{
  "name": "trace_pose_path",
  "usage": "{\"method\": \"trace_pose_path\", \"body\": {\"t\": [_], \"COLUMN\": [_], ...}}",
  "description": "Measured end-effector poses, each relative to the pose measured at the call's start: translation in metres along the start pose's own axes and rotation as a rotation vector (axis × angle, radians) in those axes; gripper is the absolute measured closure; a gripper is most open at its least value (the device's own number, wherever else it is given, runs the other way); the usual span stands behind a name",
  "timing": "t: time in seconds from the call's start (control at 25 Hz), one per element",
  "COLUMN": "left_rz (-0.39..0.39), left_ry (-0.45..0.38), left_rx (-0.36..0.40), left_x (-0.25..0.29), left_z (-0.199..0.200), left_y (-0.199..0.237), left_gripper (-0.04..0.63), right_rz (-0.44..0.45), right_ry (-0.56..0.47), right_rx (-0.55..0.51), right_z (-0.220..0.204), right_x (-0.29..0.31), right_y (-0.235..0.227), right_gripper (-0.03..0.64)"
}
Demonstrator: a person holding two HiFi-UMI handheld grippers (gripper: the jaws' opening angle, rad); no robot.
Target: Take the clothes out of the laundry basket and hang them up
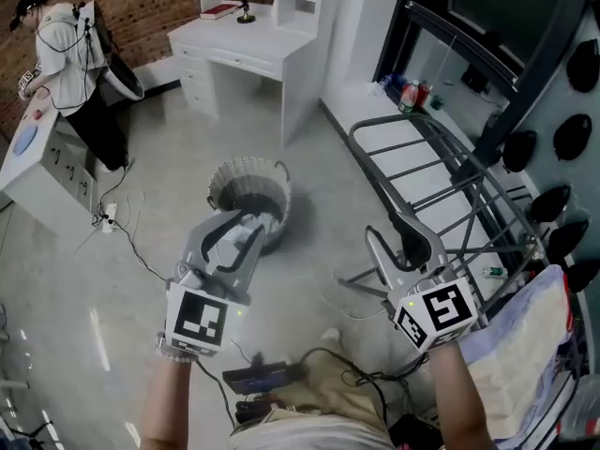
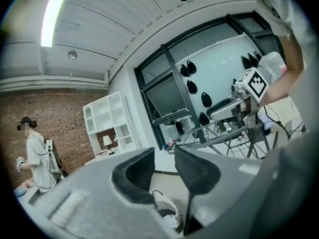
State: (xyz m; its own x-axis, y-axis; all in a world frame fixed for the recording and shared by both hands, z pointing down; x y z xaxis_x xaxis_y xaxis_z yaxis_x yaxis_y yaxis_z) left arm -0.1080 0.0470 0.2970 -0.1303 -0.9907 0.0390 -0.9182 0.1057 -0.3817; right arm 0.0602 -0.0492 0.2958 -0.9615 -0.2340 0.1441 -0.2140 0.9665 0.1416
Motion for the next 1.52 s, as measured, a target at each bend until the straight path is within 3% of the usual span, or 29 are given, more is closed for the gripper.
{"method": "trace_pose_path", "body": {"t": [0.16,0.56,0.8,1.12,1.52], "left_rz": [0.081,0.202,0.254,0.235,0.189], "left_ry": [0.046,0.141,0.248,0.346,0.450], "left_rx": [-0.048,-0.051,-0.157,-0.193,-0.215], "left_x": [-0.008,0.024,0.058,0.082,0.117], "left_z": [-0.027,-0.099,-0.154,-0.243,-0.372], "left_y": [0.036,0.094,0.111,0.129,0.129], "left_gripper": [0.482,0.482,0.482,0.480,0.466], "right_rz": [0.076,0.253,0.340,0.393,0.366], "right_ry": [0.040,0.073,0.106,0.183,0.246], "right_rx": [-0.006,-0.015,0.016,0.055,0.103], "right_z": [-0.011,-0.039,-0.069,-0.120,-0.192], "right_x": [0.049,0.165,0.227,0.292,0.344], "right_y": [0.012,0.007,-0.008,-0.005,-0.008], "right_gripper": [0.449,0.449,0.449,0.449,0.449]}}
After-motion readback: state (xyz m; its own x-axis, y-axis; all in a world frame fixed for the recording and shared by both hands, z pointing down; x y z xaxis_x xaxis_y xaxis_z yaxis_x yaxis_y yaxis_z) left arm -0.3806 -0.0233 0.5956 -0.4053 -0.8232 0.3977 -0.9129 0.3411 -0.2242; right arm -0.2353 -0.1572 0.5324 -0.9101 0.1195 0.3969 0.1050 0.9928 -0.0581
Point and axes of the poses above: the fingertips, and each gripper's own axes: x forward along the fingers, y to its left, z out of its top, the point moved 2 cm from there along -x, backward along the fingers, and after that the axes turned 13 degrees about z, right-handed, at the moved point
